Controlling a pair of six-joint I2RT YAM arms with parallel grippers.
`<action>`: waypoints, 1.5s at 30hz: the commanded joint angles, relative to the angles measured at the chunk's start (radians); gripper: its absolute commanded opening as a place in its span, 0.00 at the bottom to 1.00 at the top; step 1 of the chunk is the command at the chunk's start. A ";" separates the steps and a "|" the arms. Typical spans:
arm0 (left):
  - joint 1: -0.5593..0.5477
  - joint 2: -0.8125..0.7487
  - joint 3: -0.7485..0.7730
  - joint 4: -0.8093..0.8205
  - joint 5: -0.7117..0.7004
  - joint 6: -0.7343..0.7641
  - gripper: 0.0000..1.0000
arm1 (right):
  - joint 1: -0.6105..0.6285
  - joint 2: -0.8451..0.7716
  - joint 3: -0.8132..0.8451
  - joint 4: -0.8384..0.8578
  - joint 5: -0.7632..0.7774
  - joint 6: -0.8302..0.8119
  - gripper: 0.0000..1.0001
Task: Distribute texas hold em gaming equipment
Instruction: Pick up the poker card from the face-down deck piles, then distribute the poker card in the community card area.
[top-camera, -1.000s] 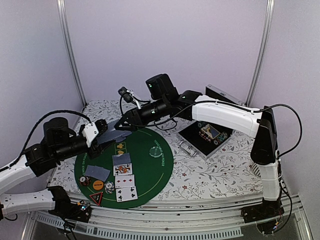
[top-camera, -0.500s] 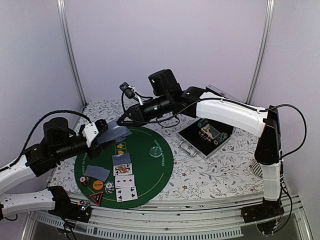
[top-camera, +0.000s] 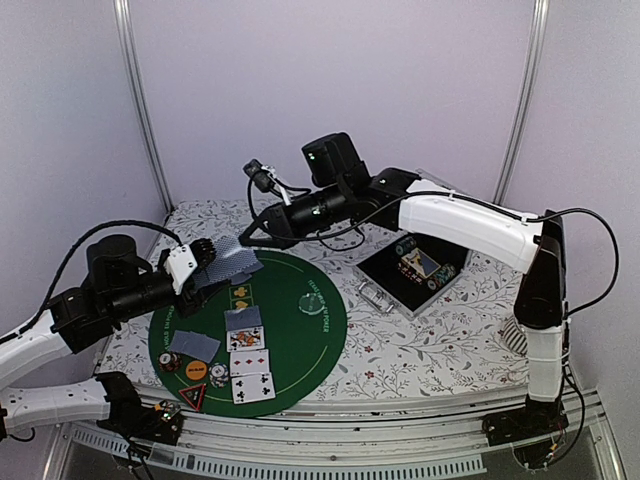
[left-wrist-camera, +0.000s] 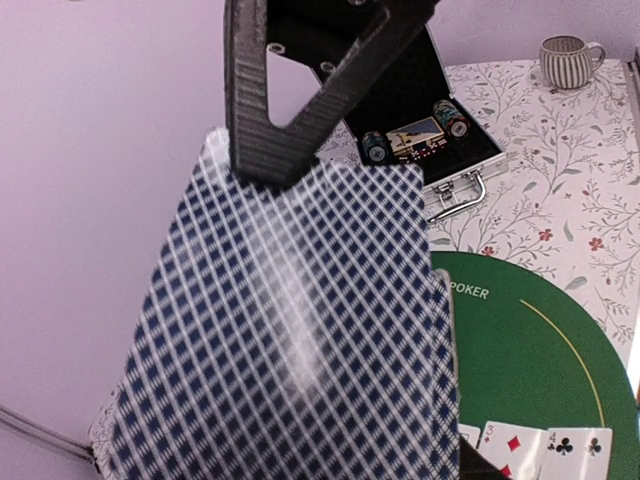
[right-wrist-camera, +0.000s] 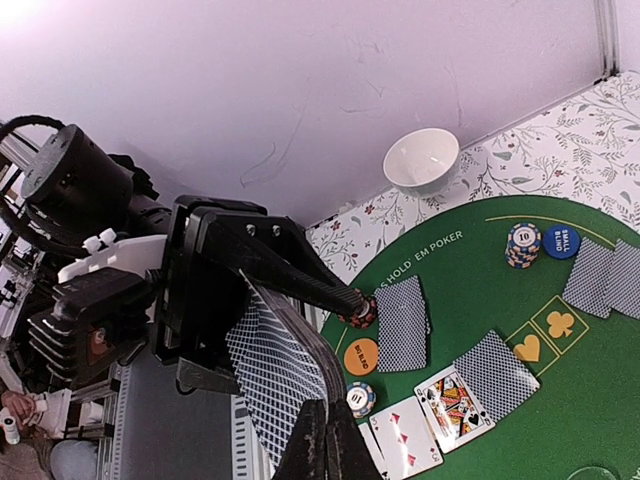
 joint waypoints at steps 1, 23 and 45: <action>-0.009 -0.008 -0.001 0.032 0.012 0.002 0.55 | -0.028 -0.103 -0.003 -0.006 0.004 -0.008 0.01; -0.009 -0.035 -0.007 0.046 0.011 0.002 0.55 | -0.163 0.213 0.109 0.201 -0.039 0.016 0.01; -0.009 -0.007 -0.003 0.044 0.014 0.000 0.54 | -0.163 0.760 0.360 0.500 -0.187 0.406 0.01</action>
